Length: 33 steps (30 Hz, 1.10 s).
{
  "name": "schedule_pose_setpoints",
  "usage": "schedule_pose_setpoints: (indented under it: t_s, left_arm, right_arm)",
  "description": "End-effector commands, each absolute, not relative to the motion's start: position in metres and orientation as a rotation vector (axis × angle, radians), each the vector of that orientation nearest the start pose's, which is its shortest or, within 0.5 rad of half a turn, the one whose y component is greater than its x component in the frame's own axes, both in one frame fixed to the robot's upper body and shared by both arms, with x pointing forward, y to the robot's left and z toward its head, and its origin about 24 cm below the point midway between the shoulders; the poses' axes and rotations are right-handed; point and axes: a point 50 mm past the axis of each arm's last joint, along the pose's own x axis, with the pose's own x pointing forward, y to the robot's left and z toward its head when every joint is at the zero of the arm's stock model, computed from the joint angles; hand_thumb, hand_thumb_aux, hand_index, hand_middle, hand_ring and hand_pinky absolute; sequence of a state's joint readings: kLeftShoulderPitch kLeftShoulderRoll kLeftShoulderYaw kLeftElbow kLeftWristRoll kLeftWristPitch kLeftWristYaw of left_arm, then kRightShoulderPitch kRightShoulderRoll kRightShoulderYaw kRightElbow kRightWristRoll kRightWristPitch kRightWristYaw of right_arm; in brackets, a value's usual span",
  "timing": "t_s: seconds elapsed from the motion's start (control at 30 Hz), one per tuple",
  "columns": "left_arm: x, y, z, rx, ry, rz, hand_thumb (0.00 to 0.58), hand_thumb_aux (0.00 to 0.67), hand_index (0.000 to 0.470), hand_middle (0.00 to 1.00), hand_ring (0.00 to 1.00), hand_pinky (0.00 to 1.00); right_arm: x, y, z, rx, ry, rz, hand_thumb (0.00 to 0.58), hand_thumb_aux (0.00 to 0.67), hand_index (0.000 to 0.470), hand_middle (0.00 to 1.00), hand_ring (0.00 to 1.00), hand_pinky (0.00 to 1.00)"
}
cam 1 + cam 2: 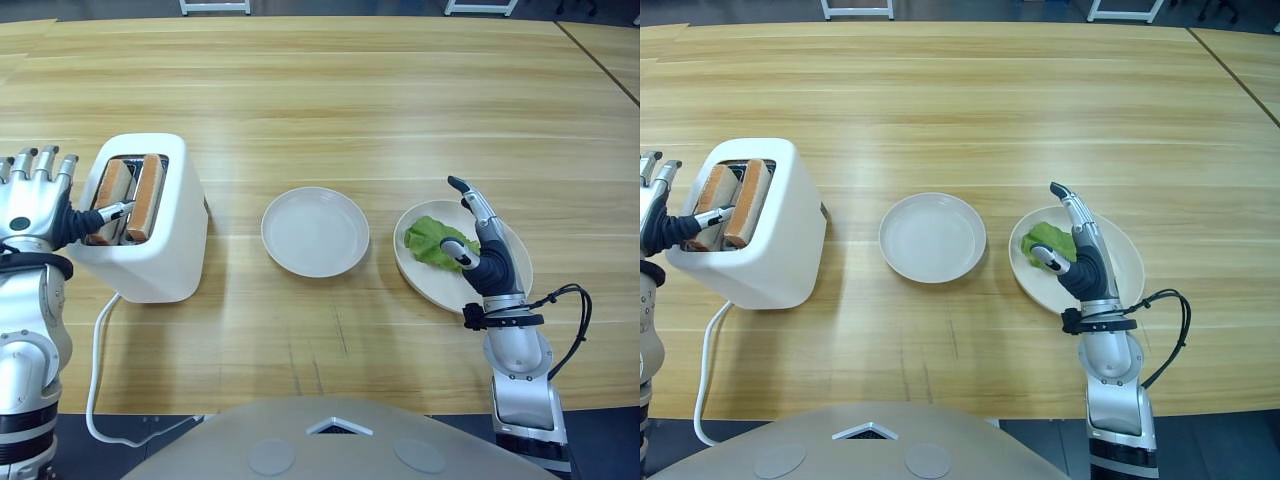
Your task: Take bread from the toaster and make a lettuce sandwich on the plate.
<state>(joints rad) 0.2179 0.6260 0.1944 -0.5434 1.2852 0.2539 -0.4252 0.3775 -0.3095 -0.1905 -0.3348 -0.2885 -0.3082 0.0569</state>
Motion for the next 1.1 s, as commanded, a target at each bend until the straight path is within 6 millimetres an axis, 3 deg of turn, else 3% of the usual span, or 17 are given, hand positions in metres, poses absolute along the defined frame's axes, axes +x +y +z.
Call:
schedule_pose_setpoints:
  t_s: [0.03, 0.07, 0.37, 0.4, 0.43, 0.47, 0.73, 0.97, 1.1]
  left_arm:
    - [0.203, 0.253, 0.146, 1.749, 0.183, 0.141, 0.578, 0.636, 0.446, 0.00, 0.00, 0.00]
    - [0.204, 0.252, 0.149, 1.728, 0.165, 0.152, 0.580, 0.670, 0.470, 0.00, 0.00, 0.00]
    - [0.204, 0.254, 0.163, 1.643, 0.107, 0.259, 0.580, 0.670, 0.470, 0.00, 0.00, 0.00]
    - [0.204, 0.255, 0.167, 1.625, 0.085, 0.287, 0.580, 0.670, 0.470, 0.16, 0.16, 0.16]
    - [0.204, 0.255, 0.173, 1.609, 0.055, 0.321, 0.580, 0.670, 0.470, 0.84, 0.84, 0.84]
    - [0.205, 0.254, 0.179, 1.592, 0.022, 0.350, 0.580, 0.670, 0.470, 1.00, 1.00, 1.00]
    - [0.204, 0.248, 0.211, 1.493, -0.187, 0.481, 0.580, 0.670, 0.470, 1.00, 1.00, 1.00]
    - [0.198, 0.246, 0.244, 1.447, -0.357, 0.582, 0.580, 0.670, 0.470, 1.00, 1.00, 1.00]
    - [0.195, 0.232, 0.264, 1.352, -0.499, 0.563, 0.580, 0.670, 0.470, 1.00, 1.00, 1.00]
  right_arm:
    - [0.173, -0.227, 0.085, -0.683, -0.233, -0.003, 0.000, 0.000, 0.000, 0.00, 0.00, 0.00]
    - [0.173, -0.226, 0.085, -0.683, -0.233, -0.003, 0.000, 0.000, 0.000, 0.00, 0.00, 0.00]
    - [0.174, -0.226, 0.084, -0.681, -0.235, 0.002, 0.000, 0.000, 0.000, 0.00, 0.00, 0.00]
    - [0.174, -0.226, 0.084, -0.682, -0.235, 0.003, 0.000, 0.000, 0.000, 0.00, 0.00, 0.00]
    - [0.174, -0.226, 0.083, -0.684, -0.235, 0.004, 0.000, 0.000, 0.000, 0.00, 0.00, 0.00]
    - [0.174, -0.226, 0.083, -0.686, -0.235, 0.003, 0.000, 0.000, 0.000, 0.00, 0.00, 0.00]
    - [0.179, -0.239, 0.083, -0.835, -0.239, -0.008, 0.000, 0.000, 0.000, 0.00, 0.00, 0.00]
    - [0.193, -0.275, 0.075, -1.297, -0.181, -0.043, 0.000, 0.000, 0.000, 0.00, 0.00, 0.00]
    - [0.201, -0.294, 0.058, -1.525, -0.115, 0.000, 0.000, 0.000, 0.000, 0.00, 0.00, 0.00]
